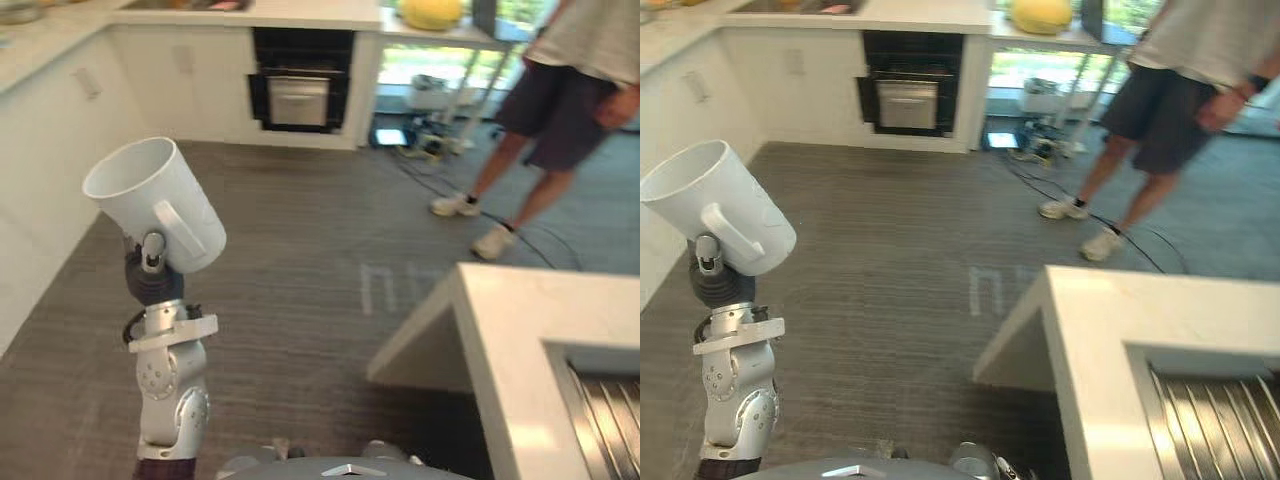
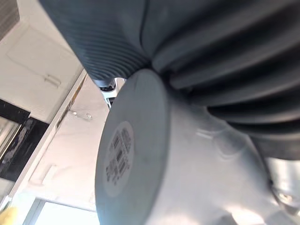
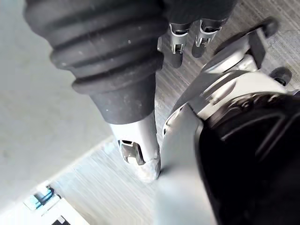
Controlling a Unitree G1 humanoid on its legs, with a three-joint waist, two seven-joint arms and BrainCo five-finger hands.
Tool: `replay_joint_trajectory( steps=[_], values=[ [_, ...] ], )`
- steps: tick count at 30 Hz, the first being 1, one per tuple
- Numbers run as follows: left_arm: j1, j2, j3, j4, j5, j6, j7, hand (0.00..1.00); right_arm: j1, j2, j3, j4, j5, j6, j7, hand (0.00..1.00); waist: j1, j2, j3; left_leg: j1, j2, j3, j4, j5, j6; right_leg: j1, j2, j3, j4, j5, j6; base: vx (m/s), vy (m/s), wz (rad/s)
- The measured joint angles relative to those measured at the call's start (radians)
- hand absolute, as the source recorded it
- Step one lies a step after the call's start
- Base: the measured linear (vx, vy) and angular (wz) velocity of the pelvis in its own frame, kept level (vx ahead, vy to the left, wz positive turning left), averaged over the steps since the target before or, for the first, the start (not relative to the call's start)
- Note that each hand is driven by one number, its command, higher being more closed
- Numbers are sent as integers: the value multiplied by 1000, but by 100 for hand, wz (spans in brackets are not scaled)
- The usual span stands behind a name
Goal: Walk over to the sink, pick up the cup, carry it to the dishwasher, place the cup inside the dishwasher, then close the dishwasher door
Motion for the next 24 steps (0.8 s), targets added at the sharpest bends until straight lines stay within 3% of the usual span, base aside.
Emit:
replay_joint_trajectory(
  steps=[2,4,7,8,9,11,13,14,15,16,17,18,19,20,22,24],
  values=[
    [-28,1,-59,2,0,-2,-11,100,4,0,49,-21,13,-8,2,0,-27,18,-12,-4,19,-89,12,-12,-18,-92,76,160,-47,21,-1,218,-74,121],
    [-50,2,-102,2,0,-2,-23,100,12,11,81,-35,16,-14,4,0,-28,12,-19,-2,28,-140,43,-40,-36,-160,103,232,-52,71,3,207,-130,84],
    [-40,1,-127,2,1,-1,-23,100,59,66,81,-50,43,-39,27,0,-59,-13,-35,-3,28,-154,127,-115,-103,-171,97,274,-87,192,-19,204,-161,73],
    [-38,1,-143,-8,1,-2,-25,100,85,92,92,-50,49,-53,32,0,-60,-33,-49,-3,23,-152,163,-165,-86,-161,89,266,-86,233,-39,292,-229,50],
    [-17,-11,-152,-17,1,-5,-28,100,101,109,91,-51,64,-94,31,0,-52,-34,-58,-5,25,-156,218,-219,-87,-158,87,256,-61,219,7,294,-224,19],
    [22,-28,-185,-24,-7,-5,-32,100,138,107,98,-100,80,-108,39,0,-58,2,-85,3,67,-161,242,-274,-106,-150,133,238,-41,178,-13,274,-155,-2],
    [6,-21,-224,-26,-29,0,-68,100,138,87,119,-117,71,-90,45,0,-63,18,-77,-55,99,-125,410,-262,-147,-86,135,187,-85,165,-21,282,-55,65],
    [-5,-27,-226,-30,-52,0,-111,100,142,63,134,-114,66,-50,43,0,-69,23,-74,-152,149,-30,620,-202,-219,-25,118,118,-121,171,-12,344,-44,142],
    [-12,-27,-215,-30,-79,0,-139,100,145,40,146,-122,60,-29,41,0,-70,24,-65,-197,213,81,762,-96,-232,68,96,55,-186,173,-15,307,-48,147],
    [-14,-27,-206,-28,-91,-1,-149,100,147,32,152,-125,58,-25,41,0,-65,12,-58,-204,243,137,810,-64,-212,110,80,28,-220,175,-15,309,-33,122],
    [-18,-27,-194,-28,-102,-3,-162,100,148,25,153,-127,58,-27,41,0,-52,12,-59,-213,291,213,834,-87,-173,163,60,-6,-254,178,-12,226,-15,97],
    [-23,-30,-182,-30,-115,-12,-180,100,133,22,153,-132,58,-28,42,0,-41,20,-62,-219,339,281,777,-156,-160,194,40,-33,-265,178,-11,251,6,108],
    [-30,-41,-176,-34,-118,-25,-182,100,112,11,135,-129,38,-38,41,0,-35,29,-61,-204,355,335,545,-167,-169,198,17,-46,-253,175,-7,223,65,92],
    [-36,-44,-179,-36,-118,-28,-181,100,110,5,134,-132,31,-45,48,0,-36,35,-62,-186,353,347,384,-112,-164,196,9,-54,-249,170,1,230,117,77],
    [-17,-38,-157,-38,-116,-39,-162,100,87,3,135,-125,-5,-49,71,0,-23,-4,-68,-111,272,387,159,-26,-143,223,-14,10,-314,160,23,210,101,25],
    [-4,-37,-131,-36,-113,-46,-140,100,86,6,140,-123,-21,-50,88,0,-25,-12,-66,-108,272,387,160,-24,-146,241,36,51,-377,164,21,148,-16,-10]
  ],
)
